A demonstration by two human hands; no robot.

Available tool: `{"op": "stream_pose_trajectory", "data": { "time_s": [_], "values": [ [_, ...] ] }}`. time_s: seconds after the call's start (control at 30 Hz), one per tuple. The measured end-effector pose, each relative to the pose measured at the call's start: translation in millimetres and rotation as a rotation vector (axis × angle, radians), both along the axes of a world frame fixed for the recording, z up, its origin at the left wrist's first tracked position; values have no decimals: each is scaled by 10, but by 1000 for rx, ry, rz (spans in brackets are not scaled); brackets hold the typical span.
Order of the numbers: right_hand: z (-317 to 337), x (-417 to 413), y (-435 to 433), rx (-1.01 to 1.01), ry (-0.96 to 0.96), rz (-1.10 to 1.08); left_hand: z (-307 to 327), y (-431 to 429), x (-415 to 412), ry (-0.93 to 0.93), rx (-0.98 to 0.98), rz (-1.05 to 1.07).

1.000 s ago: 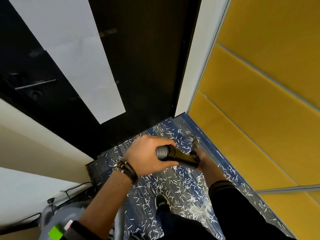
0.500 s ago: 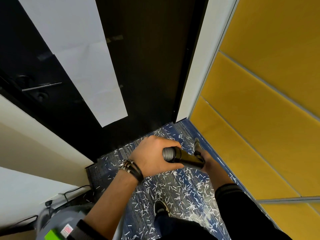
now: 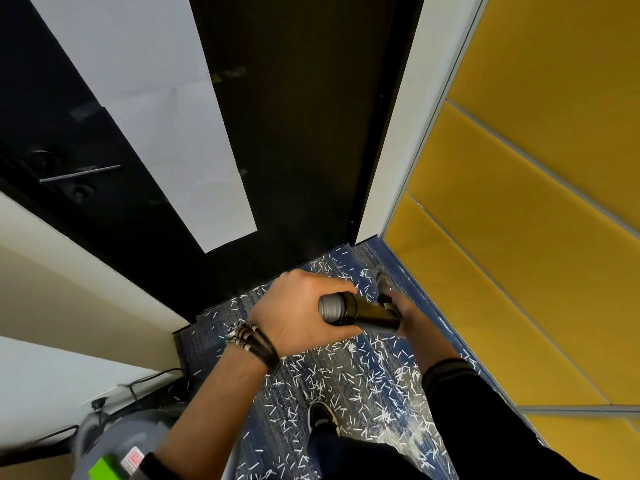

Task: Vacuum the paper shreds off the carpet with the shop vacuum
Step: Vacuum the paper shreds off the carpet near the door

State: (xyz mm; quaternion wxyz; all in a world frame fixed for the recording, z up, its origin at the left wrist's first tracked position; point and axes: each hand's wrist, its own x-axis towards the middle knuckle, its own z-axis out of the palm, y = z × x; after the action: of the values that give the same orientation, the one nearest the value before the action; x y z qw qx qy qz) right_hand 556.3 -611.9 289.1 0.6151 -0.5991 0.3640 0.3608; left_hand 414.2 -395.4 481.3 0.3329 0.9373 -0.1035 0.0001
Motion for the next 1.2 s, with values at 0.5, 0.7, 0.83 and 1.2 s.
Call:
{"op": "stream_pose_trajectory", "data": {
  "time_s": [0.5,0.7,0.83,1.2],
  "values": [
    [47,-102,341,106,52,83,138,282,-79,38,-20,-7],
    [46,-359,515,186,55,91,237,434,-223,55,26,-23],
    [44,-439,439,175,48,75,197,373,-286,73,9,-50],
    [227,-188,635,139,31,134,203,358,-204,38,60,45]
  ]
}}
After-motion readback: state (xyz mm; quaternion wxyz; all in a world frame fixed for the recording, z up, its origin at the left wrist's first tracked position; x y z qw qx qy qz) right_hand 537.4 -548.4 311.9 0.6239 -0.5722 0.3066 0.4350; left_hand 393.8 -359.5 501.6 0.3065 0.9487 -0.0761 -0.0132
